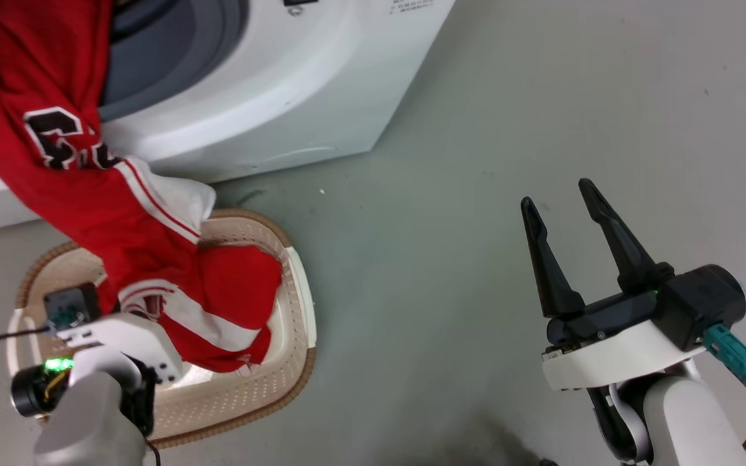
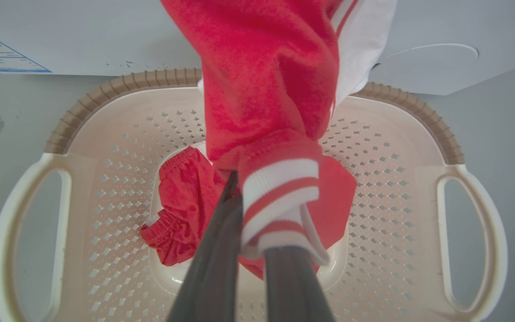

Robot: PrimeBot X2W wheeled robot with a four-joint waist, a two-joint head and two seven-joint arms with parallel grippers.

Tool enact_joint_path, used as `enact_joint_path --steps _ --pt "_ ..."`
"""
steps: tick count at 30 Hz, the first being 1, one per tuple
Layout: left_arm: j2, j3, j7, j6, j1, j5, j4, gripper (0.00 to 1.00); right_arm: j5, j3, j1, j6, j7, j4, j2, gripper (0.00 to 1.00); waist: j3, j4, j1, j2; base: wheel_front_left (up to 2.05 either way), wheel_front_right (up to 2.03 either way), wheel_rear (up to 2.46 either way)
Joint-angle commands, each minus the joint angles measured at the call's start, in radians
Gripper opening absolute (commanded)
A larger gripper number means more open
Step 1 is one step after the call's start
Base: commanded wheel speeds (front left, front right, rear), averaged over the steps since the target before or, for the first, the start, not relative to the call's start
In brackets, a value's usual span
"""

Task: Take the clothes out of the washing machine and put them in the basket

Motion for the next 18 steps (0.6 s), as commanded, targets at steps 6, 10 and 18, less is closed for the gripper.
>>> enact_joint_path --steps 6,10,18 --pt "0.040 0.044 -0.006 0.010 -0.088 -0.015 0.022 0.00 0.010 0.009 -0.036 -0.001 -0.027 0.025 0.002 1.00 0.089 -0.048 -0.0003 0.0000 0.00 0.00 0.00" --pt "0.058 0.046 -0.006 0.002 -0.108 -0.004 0.040 0.00 0.010 0.007 -0.029 -0.001 -0.034 0.039 0.002 1.00 0.102 -0.054 -0.0003 0.0000 0.00 0.00 0.00" --pt "0.051 0.049 -0.005 -0.006 -0.077 0.012 0.051 1.00 0.009 0.004 -0.015 -0.001 -0.043 0.073 0.002 1.00 0.038 -0.045 -0.0003 0.0000 0.00 0.00 0.00"
